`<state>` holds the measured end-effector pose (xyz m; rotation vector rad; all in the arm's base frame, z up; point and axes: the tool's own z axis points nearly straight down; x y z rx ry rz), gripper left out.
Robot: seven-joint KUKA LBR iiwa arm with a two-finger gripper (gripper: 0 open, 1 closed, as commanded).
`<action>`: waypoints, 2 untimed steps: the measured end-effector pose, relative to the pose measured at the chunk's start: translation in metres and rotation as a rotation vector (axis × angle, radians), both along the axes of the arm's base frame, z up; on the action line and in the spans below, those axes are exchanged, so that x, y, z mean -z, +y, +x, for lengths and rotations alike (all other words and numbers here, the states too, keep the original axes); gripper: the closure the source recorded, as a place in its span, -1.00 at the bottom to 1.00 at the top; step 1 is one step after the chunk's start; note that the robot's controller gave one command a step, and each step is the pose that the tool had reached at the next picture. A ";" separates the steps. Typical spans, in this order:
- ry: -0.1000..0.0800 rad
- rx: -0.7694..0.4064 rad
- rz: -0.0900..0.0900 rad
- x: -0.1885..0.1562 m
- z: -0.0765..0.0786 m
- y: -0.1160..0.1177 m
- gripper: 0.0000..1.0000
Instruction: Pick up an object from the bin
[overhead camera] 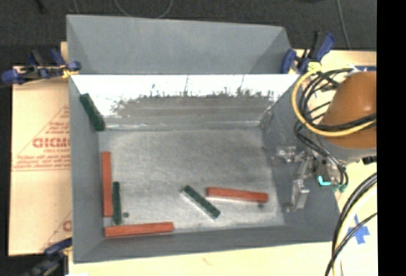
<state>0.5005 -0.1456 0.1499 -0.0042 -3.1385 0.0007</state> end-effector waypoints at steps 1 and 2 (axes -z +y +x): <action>-0.002 -0.191 0.003 0.082 0.000 0.098 -1.00; -0.009 -0.138 -0.001 0.048 -0.003 0.079 -1.00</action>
Offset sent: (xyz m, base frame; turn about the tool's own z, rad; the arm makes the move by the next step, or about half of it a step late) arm -0.0003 0.0955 -0.0799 -0.1848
